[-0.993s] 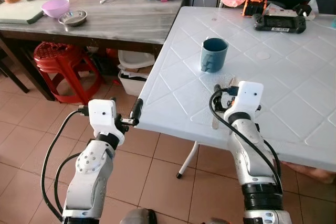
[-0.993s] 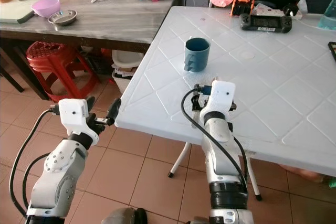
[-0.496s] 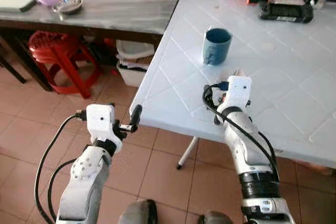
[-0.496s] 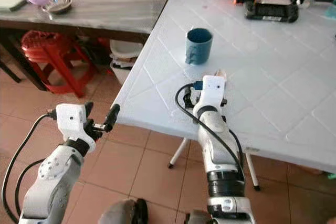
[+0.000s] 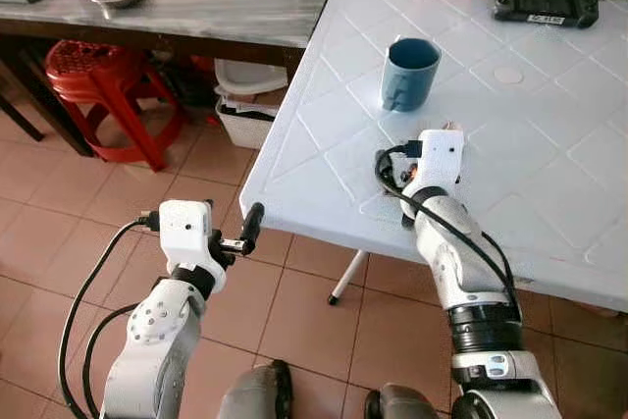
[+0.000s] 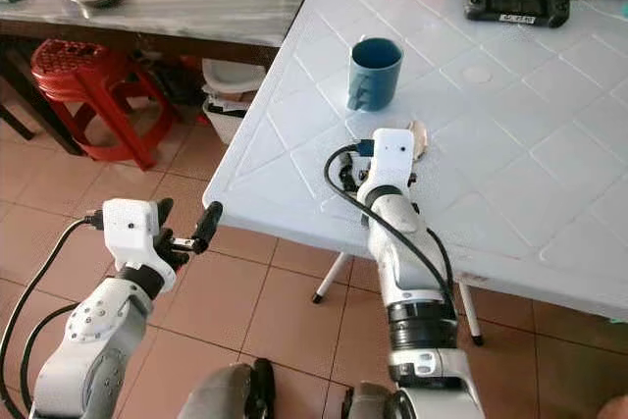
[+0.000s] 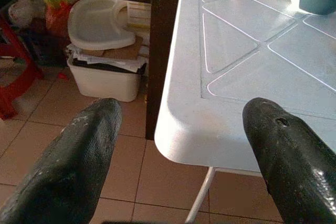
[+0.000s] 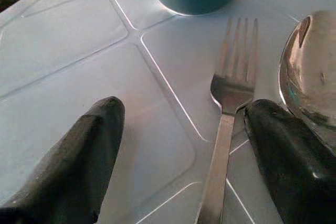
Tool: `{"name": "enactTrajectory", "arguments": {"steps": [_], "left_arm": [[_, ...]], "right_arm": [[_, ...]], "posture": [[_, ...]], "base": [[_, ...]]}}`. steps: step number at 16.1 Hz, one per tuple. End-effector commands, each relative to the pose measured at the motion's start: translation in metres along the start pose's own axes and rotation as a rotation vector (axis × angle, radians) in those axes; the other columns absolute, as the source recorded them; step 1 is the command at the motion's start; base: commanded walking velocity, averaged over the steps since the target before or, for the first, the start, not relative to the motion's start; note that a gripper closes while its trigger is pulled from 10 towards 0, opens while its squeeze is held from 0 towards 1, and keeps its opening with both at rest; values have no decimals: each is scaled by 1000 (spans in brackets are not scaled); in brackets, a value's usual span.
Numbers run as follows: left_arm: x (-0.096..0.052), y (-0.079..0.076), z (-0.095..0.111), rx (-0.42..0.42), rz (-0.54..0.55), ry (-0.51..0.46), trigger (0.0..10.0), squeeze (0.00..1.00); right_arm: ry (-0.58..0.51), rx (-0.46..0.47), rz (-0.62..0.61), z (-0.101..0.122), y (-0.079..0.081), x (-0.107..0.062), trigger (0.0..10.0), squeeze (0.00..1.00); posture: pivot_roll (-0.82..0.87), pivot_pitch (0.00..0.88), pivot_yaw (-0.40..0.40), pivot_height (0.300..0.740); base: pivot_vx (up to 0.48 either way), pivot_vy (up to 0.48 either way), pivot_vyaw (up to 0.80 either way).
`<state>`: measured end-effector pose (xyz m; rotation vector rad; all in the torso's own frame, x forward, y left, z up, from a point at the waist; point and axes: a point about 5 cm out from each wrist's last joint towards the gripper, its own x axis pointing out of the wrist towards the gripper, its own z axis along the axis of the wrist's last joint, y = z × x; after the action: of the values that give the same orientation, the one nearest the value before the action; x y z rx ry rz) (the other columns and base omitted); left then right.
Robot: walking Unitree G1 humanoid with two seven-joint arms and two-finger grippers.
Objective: Setting the table
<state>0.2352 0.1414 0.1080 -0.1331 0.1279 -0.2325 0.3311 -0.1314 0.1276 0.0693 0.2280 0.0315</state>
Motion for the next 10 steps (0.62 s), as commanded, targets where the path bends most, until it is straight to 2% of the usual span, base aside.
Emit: {"name": "enactTrajectory", "arguments": {"steps": [1, 5, 6, 10], "left_arm": [[-2, -1, 2, 6, 0, 2, 10000, 0], [-1, -2, 0, -2, -8, 13, 10000, 0], [0, -4, -1, -6, -23, 23, 10000, 0], [1, -7, -4, -15, -41, 46, 10000, 0]], "right_arm": [[87, 19, -7, -15, 2, 0, 0, 0], [152, 11, -16, -25, 5, -5, 0, 0], [210, 29, -18, -34, 4, -6, 0, 0], [267, 38, -29, -40, -3, -7, 0, 0]], "posture": [[59, 174, 76, 740], [53, 169, 75, 740], [52, 166, 73, 740], [46, 163, 69, 740]], "base": [[0, 0, 0], [0, 0, 0], [0, 0, 0], [0, 0, 0]]}}
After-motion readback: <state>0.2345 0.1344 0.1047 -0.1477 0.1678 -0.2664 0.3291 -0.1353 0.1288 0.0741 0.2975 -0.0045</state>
